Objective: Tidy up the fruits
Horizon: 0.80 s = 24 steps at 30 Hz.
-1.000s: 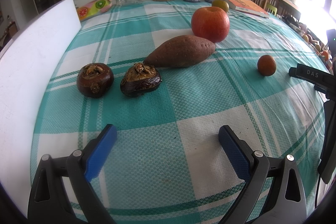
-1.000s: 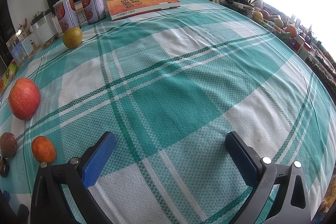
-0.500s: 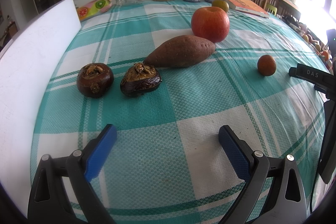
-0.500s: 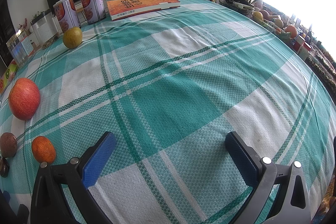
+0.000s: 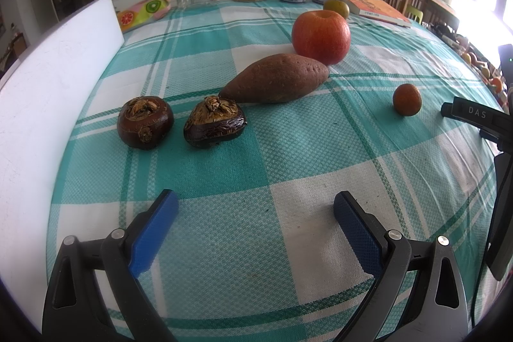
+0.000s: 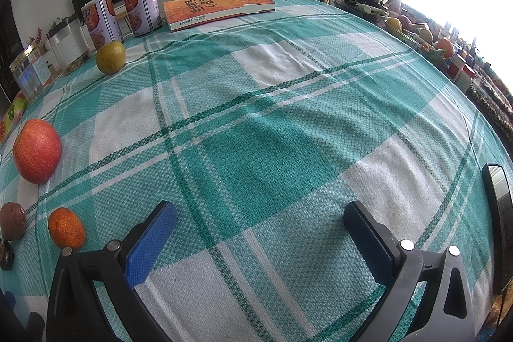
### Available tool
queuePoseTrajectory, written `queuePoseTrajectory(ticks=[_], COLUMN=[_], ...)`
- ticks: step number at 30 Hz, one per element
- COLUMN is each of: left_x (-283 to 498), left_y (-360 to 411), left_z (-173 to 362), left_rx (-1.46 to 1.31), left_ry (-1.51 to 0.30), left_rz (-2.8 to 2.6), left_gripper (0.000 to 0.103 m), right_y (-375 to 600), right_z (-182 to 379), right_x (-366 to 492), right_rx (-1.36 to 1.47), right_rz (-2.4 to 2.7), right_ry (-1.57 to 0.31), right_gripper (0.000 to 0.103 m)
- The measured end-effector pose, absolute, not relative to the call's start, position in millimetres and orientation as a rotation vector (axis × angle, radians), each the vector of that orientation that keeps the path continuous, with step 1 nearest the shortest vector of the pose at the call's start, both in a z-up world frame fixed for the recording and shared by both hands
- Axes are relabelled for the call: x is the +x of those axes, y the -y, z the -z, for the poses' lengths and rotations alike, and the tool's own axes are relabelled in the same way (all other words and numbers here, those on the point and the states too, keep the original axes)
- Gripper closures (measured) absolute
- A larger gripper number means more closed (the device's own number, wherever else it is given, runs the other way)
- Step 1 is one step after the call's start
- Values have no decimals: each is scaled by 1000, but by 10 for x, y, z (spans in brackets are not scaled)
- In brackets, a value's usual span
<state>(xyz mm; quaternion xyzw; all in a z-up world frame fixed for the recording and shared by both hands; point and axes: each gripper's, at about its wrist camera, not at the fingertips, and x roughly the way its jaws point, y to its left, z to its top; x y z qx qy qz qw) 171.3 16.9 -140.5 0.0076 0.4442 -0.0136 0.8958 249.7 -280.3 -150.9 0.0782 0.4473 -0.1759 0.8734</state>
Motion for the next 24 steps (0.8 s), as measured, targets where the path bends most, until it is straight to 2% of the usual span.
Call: queuePoseTrajectory(ticks=[12, 19, 24], left_x=[1463, 1607, 1791], left_y=[-522, -805, -631], left_z=[1276, 994, 927], left_rx=[-68, -77, -20], left_ry=[-970, -894, -859], left_rz=[215, 120, 181], left_gripper=[5, 6, 7], right_y=[2802, 2801, 2801], right_z=[1508, 1507, 1507], right_x=[2498, 2498, 2499], right_rx=[164, 163, 163], right_rz=[367, 367, 367], right_ry=[-934, -934, -934], right_gripper=[0, 0, 0])
